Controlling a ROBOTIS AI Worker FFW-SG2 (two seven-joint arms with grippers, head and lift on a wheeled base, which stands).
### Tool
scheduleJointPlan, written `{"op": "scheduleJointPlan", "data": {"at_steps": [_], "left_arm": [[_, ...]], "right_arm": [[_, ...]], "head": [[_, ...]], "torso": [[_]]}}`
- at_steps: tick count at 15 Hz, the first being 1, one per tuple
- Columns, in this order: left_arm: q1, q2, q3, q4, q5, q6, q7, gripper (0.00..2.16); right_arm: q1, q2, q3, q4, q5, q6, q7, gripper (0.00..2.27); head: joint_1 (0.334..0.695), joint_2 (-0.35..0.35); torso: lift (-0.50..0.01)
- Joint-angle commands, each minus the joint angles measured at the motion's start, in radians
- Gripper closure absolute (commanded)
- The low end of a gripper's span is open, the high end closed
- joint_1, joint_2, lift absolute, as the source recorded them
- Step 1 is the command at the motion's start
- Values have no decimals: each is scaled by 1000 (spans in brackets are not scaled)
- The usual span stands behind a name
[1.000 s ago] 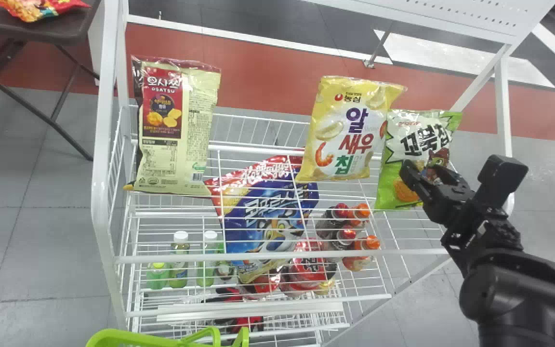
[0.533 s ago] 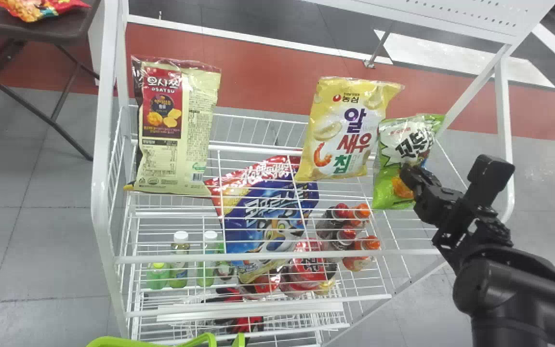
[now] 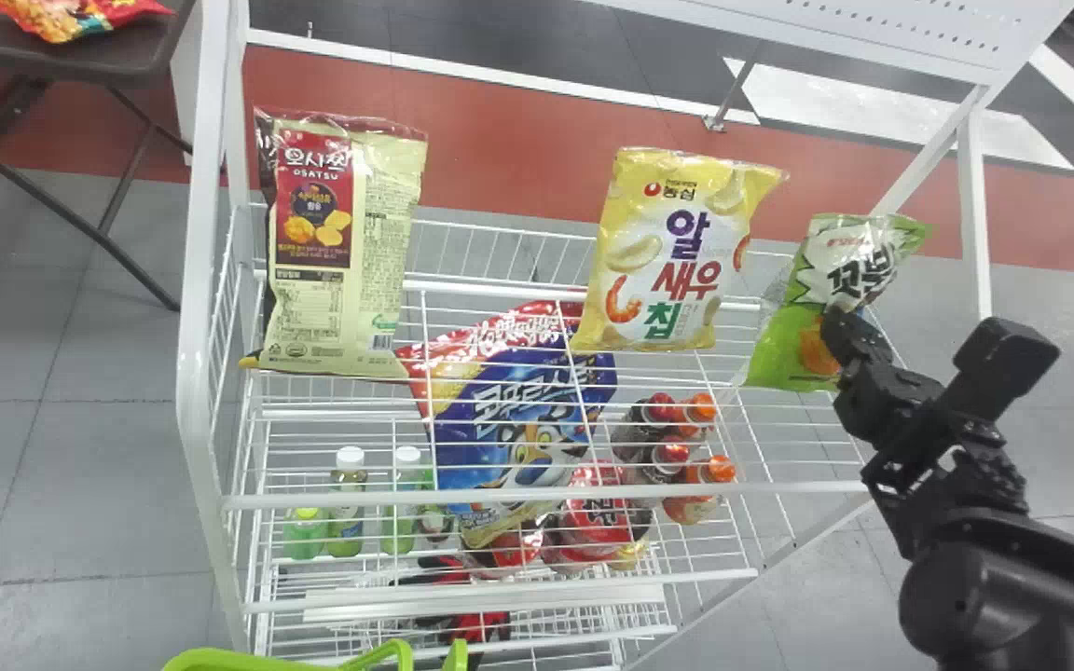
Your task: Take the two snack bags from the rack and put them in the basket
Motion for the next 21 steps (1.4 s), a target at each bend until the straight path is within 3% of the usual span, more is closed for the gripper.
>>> {"op": "scheduleJointPlan", "data": {"at_steps": [1, 7, 9, 14, 21], "left_arm": [[-4, -3, 4, 0, 0, 0, 0, 1636], [-27, -7, 6, 8, 8, 3, 3, 1632], [-34, -11, 14, 6, 25, -3, 6, 1636], [-47, -18, 15, -18, 48, -3, 41, 1636], [-47, -21, 17, -35, 77, 0, 110, 1636]], "right_arm": [[62, 12, -2, -100, -56, 2, 6, 2250], [335, 68, 38, -427, -192, 116, 23, 2253], [389, 79, 62, -513, -199, 257, 51, 2253], [455, 79, 87, -679, -242, 821, 124, 2253], [489, 70, 200, -708, -274, 1146, 147, 2253]], "head": [[695, -350], [695, -350], [695, -350], [695, -350], [695, -350]], "torso": [[-10], [-10], [-10], [-10], [-10]]}}
